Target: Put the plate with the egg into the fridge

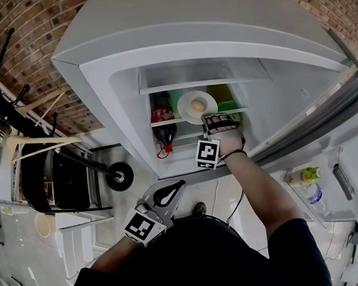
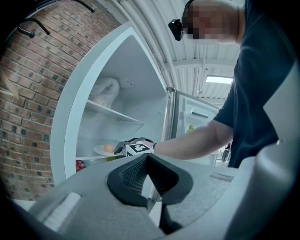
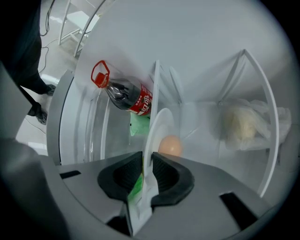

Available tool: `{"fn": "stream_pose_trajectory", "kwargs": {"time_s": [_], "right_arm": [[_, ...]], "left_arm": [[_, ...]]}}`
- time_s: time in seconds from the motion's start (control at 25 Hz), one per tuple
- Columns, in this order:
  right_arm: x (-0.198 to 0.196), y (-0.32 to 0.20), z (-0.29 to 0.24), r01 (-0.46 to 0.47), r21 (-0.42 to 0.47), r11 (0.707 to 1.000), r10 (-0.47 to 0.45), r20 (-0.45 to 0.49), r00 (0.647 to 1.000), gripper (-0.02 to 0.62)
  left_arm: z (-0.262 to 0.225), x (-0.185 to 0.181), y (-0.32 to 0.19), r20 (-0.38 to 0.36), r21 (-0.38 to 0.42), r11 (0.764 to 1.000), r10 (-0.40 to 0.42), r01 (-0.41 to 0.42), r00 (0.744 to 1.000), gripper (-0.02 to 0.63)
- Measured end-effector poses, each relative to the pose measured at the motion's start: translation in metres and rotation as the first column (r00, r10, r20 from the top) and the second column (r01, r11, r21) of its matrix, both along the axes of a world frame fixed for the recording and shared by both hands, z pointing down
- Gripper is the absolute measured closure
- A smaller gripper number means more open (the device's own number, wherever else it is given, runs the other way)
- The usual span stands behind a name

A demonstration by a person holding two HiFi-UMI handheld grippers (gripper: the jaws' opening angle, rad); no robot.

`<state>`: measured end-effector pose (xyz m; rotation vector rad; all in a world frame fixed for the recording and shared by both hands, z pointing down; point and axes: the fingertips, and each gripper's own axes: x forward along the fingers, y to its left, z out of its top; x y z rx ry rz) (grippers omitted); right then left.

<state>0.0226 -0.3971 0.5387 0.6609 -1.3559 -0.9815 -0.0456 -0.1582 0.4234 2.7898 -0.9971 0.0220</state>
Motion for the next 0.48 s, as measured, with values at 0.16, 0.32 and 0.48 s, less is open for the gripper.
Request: {"fn": "stream_pose_trajectory", "kwargs": {"time_s": [0.16,0.32,0.48], "right_arm": [[0.000,-0.002,0.002,-0.009,-0.014,1.000,0.009,-0.001,1.000,0.491],[0.005,0.006,0.000,-0.019,-0.008,1.000,0.019,0.016,1.000,0.468],[0.009,0.019,-0.005,-0.013,0.002,1.000,0.013,0.018,1.000,0.466]], "left_arm": [[-0.001,-0.001,-0.001,-0.001,-0.003,1.000,-0.002,0.002,1.000,0.601],[0.000,-0.003,-0.001,0.003,0.010,1.000,0.004,-0.004,1.000,0.601],[0.001,0.000,-0.001,-0.005,0.009,1.000,0.015,-0.015,1.000,0.601]]}}
